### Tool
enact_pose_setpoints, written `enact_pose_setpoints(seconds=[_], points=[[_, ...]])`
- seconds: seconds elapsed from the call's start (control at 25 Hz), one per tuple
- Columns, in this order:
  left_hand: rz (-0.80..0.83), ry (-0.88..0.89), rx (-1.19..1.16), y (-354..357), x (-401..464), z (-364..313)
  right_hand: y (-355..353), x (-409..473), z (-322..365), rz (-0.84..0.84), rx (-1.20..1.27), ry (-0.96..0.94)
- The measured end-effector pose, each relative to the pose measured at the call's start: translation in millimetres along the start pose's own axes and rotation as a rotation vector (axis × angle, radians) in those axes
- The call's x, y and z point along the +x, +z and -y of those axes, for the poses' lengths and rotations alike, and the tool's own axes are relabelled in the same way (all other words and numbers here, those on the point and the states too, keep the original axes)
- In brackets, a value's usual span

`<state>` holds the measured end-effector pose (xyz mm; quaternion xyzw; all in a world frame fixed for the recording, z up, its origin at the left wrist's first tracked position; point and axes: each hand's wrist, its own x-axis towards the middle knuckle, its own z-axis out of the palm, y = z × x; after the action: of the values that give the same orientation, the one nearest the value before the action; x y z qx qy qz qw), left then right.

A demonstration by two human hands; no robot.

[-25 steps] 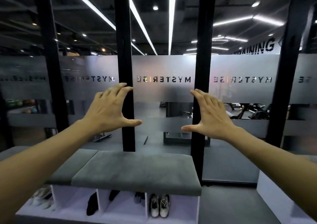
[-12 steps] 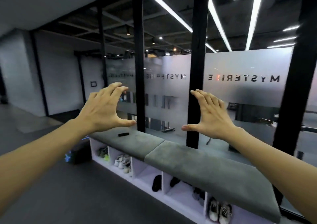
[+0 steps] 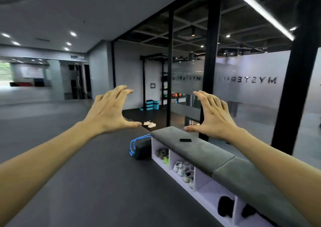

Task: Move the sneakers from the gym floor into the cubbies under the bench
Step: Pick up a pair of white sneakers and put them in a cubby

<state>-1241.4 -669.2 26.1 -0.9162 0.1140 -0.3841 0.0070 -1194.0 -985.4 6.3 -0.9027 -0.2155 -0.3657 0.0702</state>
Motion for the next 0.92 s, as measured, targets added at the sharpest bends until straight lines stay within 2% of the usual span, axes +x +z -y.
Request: enact_pose_setpoints(seconds=[0.16, 0.32, 0.68, 0.92], points=[[0.043, -0.05, 0.029, 40.5, 21.9, 98.8, 79.2, 85.6, 53.5, 0.011, 0.051, -0.04], [0.053, -0.093, 0.039, 91.0, 49.6, 173.0, 152.9, 156.6, 77.2, 0.019, 0.074, -0.075], [0.106, -0.134, 0.119, 243.9, 165.5, 337.6, 352.6, 342.3, 64.7, 0.027, 0.131, -0.073], [0.145, -0.17, 0.147, 334.0, 244.0, 447.3, 474.0, 477.1, 76.6, 0.09, 0.153, -0.088]])
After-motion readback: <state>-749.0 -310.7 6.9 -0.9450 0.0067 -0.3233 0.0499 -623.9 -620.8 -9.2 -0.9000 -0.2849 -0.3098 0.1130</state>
